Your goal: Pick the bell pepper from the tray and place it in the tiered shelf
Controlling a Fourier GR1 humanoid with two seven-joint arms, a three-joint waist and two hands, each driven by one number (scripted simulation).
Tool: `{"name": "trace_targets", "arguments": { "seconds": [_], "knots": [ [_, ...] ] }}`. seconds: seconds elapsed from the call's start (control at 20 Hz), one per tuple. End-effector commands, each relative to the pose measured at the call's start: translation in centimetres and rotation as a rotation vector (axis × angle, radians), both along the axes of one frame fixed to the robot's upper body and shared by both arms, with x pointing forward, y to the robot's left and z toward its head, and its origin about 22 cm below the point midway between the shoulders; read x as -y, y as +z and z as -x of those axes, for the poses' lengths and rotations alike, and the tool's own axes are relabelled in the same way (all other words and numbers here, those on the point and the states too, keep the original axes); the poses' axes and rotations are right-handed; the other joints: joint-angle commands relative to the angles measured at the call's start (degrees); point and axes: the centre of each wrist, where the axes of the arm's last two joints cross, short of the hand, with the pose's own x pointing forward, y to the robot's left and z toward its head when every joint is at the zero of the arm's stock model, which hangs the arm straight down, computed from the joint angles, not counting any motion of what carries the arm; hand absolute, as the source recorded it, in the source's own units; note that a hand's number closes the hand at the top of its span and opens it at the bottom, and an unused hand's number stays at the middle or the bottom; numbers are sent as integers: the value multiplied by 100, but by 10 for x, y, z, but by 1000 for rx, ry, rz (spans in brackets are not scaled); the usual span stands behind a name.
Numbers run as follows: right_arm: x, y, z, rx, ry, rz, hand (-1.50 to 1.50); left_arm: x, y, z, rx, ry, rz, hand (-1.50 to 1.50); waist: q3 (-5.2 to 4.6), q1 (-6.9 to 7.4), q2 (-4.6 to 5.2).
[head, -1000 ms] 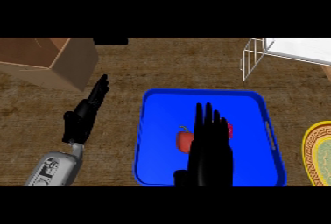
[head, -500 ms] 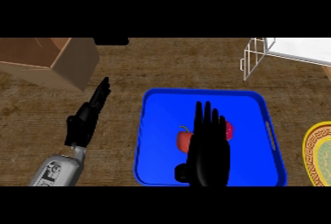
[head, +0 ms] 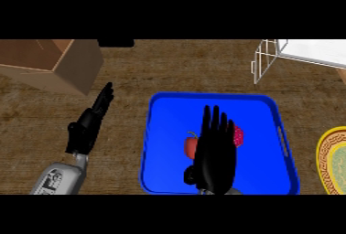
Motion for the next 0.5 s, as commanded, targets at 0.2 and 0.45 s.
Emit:
{"name": "trace_targets", "arguments": {
  "seconds": [0.2,0.45],
  "knots": [
    [-4,-13,-7,-62,-214,-48,-150,-5,-4,2,9,10,22,0,2,-8,5],
    [0,-4,-8,-79,-202,-53,-150,-11,10,0,7,-11,-13,0,4,-16,-14]
  ]
}}
